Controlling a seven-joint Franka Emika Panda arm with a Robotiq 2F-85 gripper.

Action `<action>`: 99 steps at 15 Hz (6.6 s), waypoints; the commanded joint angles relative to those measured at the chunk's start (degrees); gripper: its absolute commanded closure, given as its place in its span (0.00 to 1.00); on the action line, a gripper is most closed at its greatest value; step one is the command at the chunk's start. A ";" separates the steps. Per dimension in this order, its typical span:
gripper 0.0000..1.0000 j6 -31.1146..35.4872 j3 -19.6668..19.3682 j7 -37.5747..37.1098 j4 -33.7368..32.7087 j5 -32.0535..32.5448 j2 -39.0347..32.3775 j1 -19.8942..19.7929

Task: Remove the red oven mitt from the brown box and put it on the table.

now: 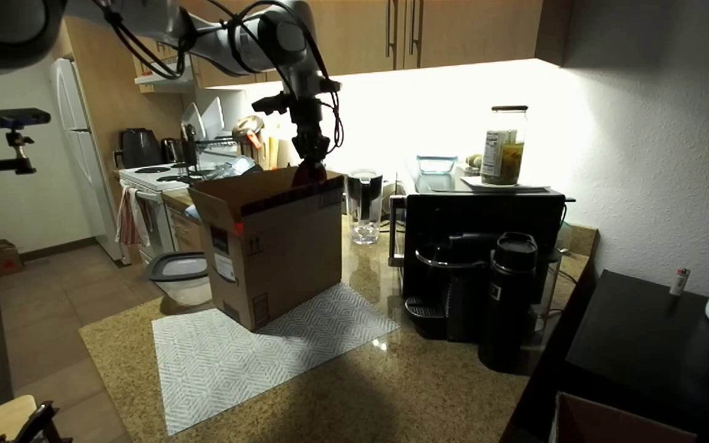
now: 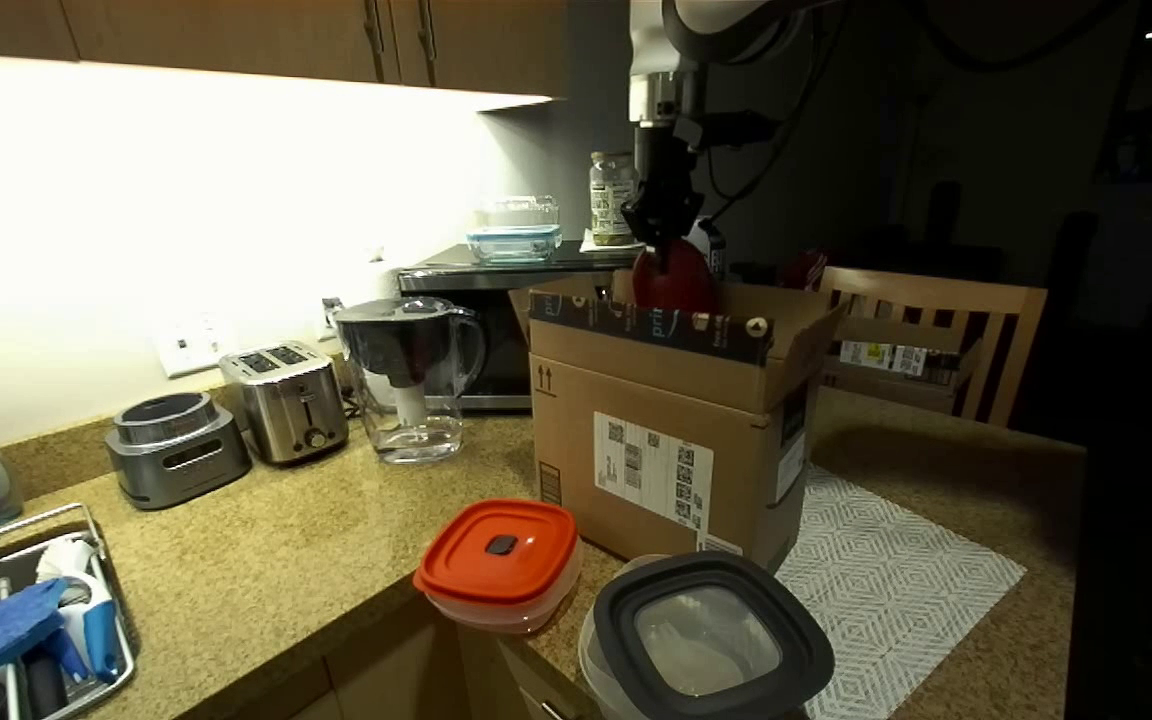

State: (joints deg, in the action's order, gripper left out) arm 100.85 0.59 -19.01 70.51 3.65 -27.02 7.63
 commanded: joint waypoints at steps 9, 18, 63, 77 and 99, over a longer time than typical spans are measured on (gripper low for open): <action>0.97 -4.52 1.09 2.38 7.41 1.09 16.36 3.39; 0.97 -9.74 0.75 4.41 8.70 0.40 23.64 3.37; 0.97 -33.41 -5.00 45.22 12.82 -36.74 27.40 -12.28; 0.97 -32.73 -5.99 43.26 12.13 -35.55 27.80 -12.08; 0.97 -26.20 -7.22 40.85 10.53 -31.77 30.46 -11.86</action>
State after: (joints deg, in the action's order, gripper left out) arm 71.95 -7.05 23.66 79.69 -29.98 1.73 -4.49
